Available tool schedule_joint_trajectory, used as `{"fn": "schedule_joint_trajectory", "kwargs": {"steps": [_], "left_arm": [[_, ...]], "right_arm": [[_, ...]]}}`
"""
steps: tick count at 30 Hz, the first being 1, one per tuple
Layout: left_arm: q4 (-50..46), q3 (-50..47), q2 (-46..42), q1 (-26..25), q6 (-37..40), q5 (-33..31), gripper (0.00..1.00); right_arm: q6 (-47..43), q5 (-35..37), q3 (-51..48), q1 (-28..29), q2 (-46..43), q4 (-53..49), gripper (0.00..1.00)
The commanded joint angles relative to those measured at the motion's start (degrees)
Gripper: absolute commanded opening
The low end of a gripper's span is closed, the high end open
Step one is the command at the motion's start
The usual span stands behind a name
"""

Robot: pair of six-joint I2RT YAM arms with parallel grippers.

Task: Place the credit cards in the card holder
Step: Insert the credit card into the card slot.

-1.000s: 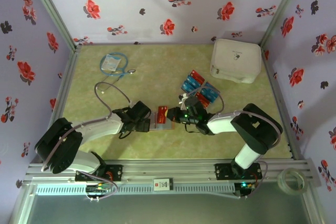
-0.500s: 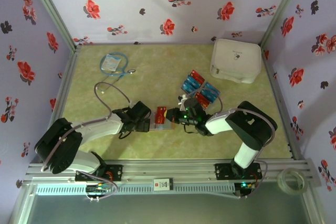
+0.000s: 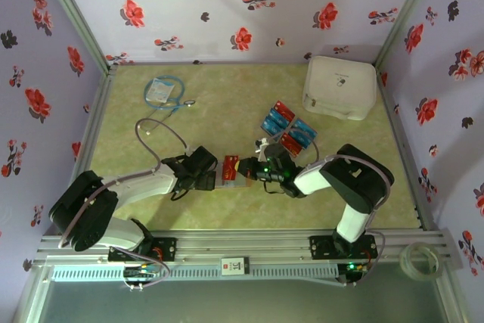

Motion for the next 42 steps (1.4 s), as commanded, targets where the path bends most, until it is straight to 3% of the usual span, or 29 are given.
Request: {"fn": "schedule_joint_trajectory", "kwargs": {"steps": [1,42], "left_arm": [[-1.15,-0.98,-0.99,-0.45,-1.0,-1.63,1.0],[-1.0,-1.03,-1.25,-0.63,-0.95,-1.89,1.0]], "right_arm": [[0.66,-0.98,-0.93,0.69,1.28,2.14,0.0],[1.08,-4.31,-0.5,0.97,5.17,-0.1,0.0]]}}
